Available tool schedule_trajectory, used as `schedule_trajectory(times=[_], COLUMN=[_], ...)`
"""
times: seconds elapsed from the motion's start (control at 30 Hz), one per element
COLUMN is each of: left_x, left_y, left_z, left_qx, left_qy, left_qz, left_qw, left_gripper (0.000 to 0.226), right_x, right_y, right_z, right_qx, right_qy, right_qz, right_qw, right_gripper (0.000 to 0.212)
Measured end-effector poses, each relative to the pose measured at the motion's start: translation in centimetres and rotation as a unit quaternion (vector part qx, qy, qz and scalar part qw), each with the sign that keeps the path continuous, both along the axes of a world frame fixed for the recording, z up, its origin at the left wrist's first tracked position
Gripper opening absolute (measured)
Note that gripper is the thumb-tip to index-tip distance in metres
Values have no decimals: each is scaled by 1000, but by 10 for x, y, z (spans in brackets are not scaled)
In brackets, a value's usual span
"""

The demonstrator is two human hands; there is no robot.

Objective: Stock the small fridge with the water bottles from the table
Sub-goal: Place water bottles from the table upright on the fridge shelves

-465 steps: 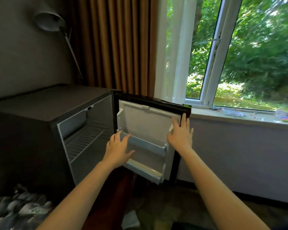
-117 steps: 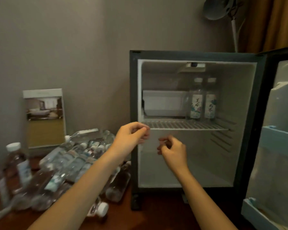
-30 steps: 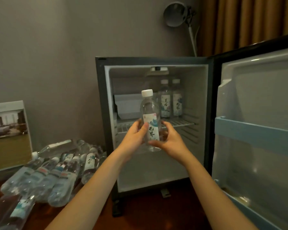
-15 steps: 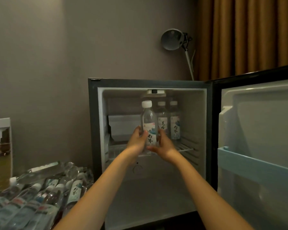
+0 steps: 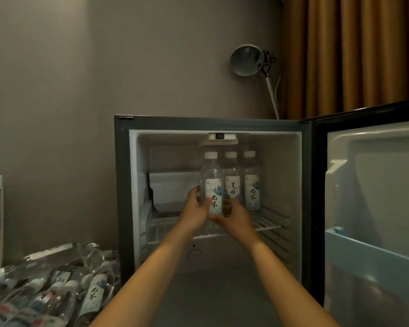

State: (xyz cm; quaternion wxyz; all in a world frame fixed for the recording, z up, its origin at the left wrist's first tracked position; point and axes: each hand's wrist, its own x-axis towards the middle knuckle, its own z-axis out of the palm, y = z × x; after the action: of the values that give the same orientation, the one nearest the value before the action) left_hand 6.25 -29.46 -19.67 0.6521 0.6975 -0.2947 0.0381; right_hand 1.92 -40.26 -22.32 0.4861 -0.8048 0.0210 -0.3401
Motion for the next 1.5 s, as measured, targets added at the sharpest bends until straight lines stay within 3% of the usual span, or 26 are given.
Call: schedule_trajectory(times=[0.13,0.4,0.57,0.7,0.93,1.1,1.17,1.3,1.5], left_x=[7,14,19,21,6,-22,-38,-65,-73], left_y=[-8,-16,-18,-18,-16,7,24,76,172], left_z=[2,5,2,4,6,-3,-10,-37,-95], left_qx=[7,37,50,58,80,64,40,-14,-3], left_qy=[-6,7,18,29,29,-13,-37,-77,-12], left_qz=[35,52,50,49,73,82,83,61,131], left_qw=[999,998,997,997,994,995,995,995,991], left_gripper=[44,27,34,37,42,47,37,19,22], right_x=[5,15,20,21,11,-15,-25,-49,-72], right_y=[4,7,10,13,12,15,22,67,137], right_z=[-2,1,-1,-1,-1,-7,-11,-26,-72], right_qx=[-18,-32,-25,-14,14,82,114,158,30], right_qy=[-1,18,27,31,15,-17,-9,48,246], right_qz=[-93,-163,-197,-209,-177,-173,-152,1,192], right_qw=[996,986,980,977,984,981,982,986,949], right_gripper=[41,21,26,35,10,22,16,9,12])
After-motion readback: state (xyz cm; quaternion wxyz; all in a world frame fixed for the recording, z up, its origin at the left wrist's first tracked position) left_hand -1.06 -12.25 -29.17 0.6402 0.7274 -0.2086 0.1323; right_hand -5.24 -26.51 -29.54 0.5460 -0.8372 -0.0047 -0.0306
